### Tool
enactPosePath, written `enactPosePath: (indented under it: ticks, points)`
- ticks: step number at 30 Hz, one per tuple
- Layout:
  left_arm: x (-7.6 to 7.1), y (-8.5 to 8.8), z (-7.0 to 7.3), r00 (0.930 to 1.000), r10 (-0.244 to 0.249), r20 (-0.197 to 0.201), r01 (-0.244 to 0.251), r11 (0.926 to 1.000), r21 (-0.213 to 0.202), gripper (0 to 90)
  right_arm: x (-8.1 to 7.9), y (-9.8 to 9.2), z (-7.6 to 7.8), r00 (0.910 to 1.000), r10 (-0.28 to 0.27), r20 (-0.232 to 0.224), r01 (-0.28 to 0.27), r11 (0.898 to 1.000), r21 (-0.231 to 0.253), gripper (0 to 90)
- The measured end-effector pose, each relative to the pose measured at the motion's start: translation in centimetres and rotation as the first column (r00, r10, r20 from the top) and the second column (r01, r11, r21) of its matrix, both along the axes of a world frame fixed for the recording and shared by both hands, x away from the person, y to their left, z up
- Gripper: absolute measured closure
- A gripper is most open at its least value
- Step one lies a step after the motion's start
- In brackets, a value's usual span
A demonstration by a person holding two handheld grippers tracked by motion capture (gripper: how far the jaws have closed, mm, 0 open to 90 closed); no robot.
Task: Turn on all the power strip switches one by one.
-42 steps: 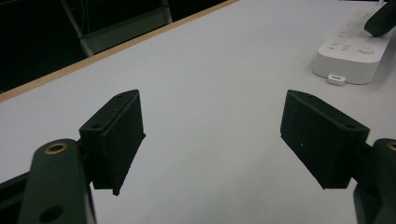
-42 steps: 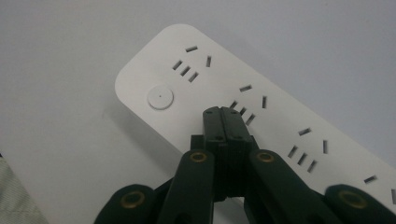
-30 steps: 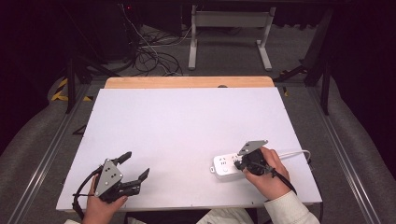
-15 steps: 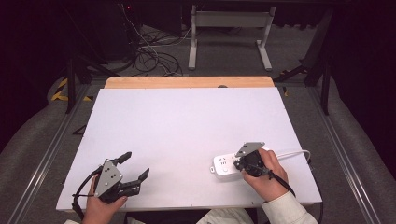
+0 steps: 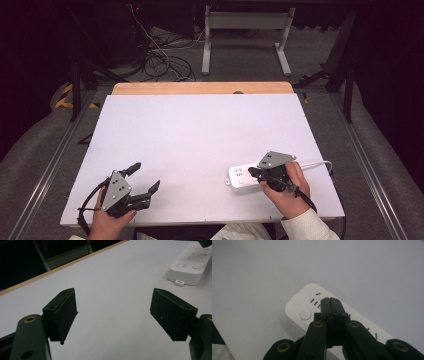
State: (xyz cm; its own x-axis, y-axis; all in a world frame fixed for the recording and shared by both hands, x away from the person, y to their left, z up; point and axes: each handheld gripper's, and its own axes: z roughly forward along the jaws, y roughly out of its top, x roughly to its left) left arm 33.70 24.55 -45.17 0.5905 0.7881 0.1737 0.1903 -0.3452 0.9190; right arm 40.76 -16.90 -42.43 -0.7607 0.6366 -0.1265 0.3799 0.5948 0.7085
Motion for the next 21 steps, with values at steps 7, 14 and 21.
enactPosePath:
  ticks: [7,14,21]
  points:
    - [0.0,0.0,0.0,1.0000,0.001,-0.001,-0.001,1.0000,-0.001,22.1,0.0,0.5,-0.1,0.9991,0.043,-0.004,-0.043,0.999,0.028,90.0]
    - [0.0,0.0,0.0,1.0000,0.000,-0.001,0.000,1.0000,-0.001,22.1,0.2,1.7,-1.3,0.9954,0.081,-0.051,-0.080,0.997,0.019,90.0]
    - [0.0,0.0,0.0,1.0000,-0.001,-0.002,0.001,1.0000,0.001,22.1,0.6,2.1,-2.0,0.9930,0.084,-0.084,-0.084,0.996,0.001,90.0]
